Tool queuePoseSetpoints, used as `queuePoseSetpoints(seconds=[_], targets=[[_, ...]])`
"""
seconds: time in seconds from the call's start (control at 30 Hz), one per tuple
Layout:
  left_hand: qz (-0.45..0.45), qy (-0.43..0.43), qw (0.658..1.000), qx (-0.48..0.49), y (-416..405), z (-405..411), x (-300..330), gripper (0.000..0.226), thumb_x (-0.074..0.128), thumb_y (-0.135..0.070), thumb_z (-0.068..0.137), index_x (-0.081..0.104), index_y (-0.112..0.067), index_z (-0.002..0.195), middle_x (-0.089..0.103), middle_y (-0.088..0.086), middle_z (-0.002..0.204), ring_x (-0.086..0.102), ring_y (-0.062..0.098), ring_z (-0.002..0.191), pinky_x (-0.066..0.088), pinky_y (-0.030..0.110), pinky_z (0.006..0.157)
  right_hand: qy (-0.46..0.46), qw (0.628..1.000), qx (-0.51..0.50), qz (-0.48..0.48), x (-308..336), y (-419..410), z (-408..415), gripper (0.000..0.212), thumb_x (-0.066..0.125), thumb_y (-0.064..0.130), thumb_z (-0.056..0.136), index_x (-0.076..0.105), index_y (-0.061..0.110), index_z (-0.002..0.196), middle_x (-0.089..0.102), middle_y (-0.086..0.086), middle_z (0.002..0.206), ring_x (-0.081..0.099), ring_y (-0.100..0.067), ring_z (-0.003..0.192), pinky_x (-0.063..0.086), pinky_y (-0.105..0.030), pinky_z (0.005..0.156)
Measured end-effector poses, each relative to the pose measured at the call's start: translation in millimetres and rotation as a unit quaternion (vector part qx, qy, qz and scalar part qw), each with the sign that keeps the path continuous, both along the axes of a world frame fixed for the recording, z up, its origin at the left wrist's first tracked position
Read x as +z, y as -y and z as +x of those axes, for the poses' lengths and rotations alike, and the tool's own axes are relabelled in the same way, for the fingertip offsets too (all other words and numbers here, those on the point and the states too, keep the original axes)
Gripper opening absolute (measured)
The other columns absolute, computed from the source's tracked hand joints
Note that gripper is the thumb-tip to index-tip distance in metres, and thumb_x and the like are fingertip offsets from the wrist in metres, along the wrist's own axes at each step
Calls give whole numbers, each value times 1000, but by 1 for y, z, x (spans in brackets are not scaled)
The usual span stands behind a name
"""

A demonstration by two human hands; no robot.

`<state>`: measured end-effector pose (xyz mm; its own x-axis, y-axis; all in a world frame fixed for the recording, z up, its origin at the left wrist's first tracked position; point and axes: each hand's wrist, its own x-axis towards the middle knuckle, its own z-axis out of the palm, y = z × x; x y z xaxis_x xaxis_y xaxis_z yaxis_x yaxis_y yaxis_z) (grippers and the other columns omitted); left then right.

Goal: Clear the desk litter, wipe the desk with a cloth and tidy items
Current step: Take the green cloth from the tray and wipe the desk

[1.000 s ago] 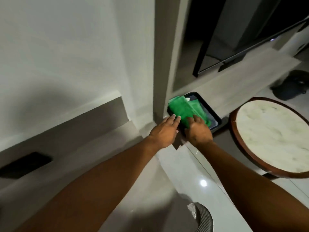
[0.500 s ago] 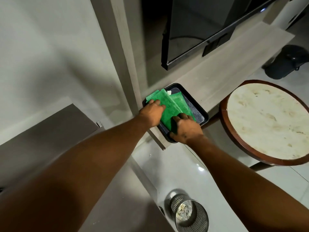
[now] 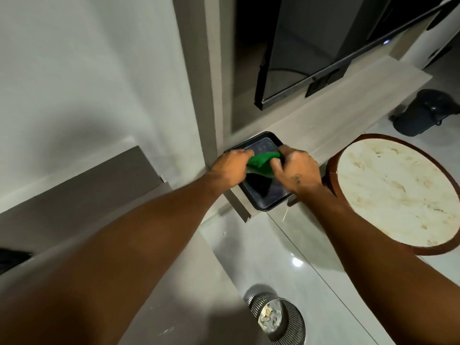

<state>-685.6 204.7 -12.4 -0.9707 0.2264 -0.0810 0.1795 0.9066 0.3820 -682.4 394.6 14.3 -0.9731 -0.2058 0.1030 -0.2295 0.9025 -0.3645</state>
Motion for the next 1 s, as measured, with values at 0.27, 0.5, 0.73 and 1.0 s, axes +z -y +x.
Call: queuePoseSetpoints(seconds=[0.27, 0.5, 0.73, 1.0], targets=[[108, -28, 993, 29, 83, 106, 73, 15, 63, -10, 86, 63, -14, 100, 69, 4, 86, 65, 25, 84, 52, 32, 73, 105, 916, -32, -385, 53, 60, 79, 18, 63, 44, 84, 65, 28, 93, 69, 8, 83, 68, -15, 86, 57, -30, 79], [91, -9, 989, 112, 199, 281, 87, 22, 69, -10, 82, 58, -29, 82, 58, -17, 70, 55, 1, 66, 39, 18, 63, 395, 806, 171, -407, 49, 156, 213, 40, 88, 3, 65, 74, 20, 98, 77, -12, 100, 76, -27, 87, 61, -34, 69], [-19, 83, 977, 194, 285, 464, 64, 35, 63, -7, 74, 72, -17, 106, 74, 3, 102, 66, 22, 96, 52, 33, 85, 301, 880, 305, -203, 33, 259, 339, 38, 61, -7, 83, 77, 25, 95, 73, 6, 99, 69, -15, 93, 58, -28, 82], [-21, 42, 967, 251, 305, 570, 17, 44, 56, -8, 89, 63, -15, 131, 62, 9, 138, 56, 27, 129, 37, 37, 115, 57, 835, 542, -81, -1, 282, 452, 55, 75, -1, 74, 65, 4, 128, 62, -18, 133, 59, -37, 123, 44, -47, 108]])
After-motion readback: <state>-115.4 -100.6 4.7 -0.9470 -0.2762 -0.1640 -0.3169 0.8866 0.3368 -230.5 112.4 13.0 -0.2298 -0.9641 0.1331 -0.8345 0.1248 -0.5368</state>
